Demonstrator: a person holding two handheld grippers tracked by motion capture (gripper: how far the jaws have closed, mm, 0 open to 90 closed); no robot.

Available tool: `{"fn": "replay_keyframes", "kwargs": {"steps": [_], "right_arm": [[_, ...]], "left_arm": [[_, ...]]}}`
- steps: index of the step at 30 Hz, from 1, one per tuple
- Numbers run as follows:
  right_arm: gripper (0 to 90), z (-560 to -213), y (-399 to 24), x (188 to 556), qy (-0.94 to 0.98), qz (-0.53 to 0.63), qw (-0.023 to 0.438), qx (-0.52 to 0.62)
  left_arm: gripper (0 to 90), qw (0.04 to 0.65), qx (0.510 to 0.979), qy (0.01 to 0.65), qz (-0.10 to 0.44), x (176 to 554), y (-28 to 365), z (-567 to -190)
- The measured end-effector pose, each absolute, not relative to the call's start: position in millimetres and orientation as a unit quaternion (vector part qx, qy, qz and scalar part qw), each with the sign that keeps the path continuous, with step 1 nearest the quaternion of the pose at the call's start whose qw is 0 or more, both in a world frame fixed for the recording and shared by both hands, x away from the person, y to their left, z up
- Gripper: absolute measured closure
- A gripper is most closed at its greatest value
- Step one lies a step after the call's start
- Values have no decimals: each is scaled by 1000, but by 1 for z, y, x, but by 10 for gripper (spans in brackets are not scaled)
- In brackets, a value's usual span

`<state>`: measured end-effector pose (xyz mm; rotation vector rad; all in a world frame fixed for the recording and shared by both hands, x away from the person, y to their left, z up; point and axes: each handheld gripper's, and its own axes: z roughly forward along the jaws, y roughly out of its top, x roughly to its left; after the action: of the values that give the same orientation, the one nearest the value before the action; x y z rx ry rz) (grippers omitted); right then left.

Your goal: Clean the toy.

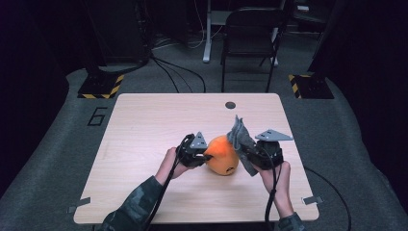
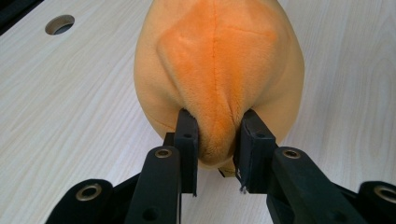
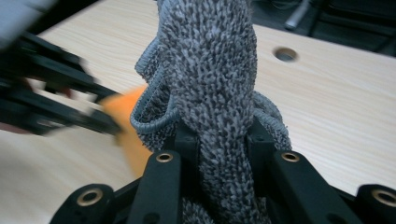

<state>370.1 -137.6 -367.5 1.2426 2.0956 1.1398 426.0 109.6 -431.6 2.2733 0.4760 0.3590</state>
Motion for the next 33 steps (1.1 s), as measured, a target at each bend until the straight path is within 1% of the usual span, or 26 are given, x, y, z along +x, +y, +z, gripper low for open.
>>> {"fn": "replay_keyframes", "kwargs": {"steps": [3,6,10,13,15,16,19,20,22,24,30,33], "right_arm": [[727,-363,-121,370,765,430,208,432],[726,-366,-111,380,759,446,187,436],[726,-375,-91,384,778,427,186,423],[728,-392,-79,385,795,383,215,418],[731,-400,-73,386,801,355,253,411],[733,-401,-72,386,803,347,258,411],[733,-399,-76,387,799,330,284,415],[733,-398,-79,388,797,318,302,416],[732,-398,-90,393,790,315,307,428],[732,-400,-100,397,780,295,332,440],[731,-406,-124,408,762,294,326,475],[729,-392,-131,403,755,333,307,474]], "left_arm": [[722,385,894,176,149,424,108,-431],[730,386,894,160,160,422,104,-432],[743,401,889,149,161,421,103,-438],[748,395,892,143,169,419,100,-439],[751,391,893,141,173,419,99,-441],[753,393,892,140,172,419,99,-442],[757,398,890,140,172,418,100,-441],[760,404,888,142,170,417,100,-442],[764,403,888,137,172,417,98,-443],[763,404,889,137,168,417,98,-443],[758,405,889,137,167,417,98,-443],[755,407,887,139,168,416,98,-442]]}}
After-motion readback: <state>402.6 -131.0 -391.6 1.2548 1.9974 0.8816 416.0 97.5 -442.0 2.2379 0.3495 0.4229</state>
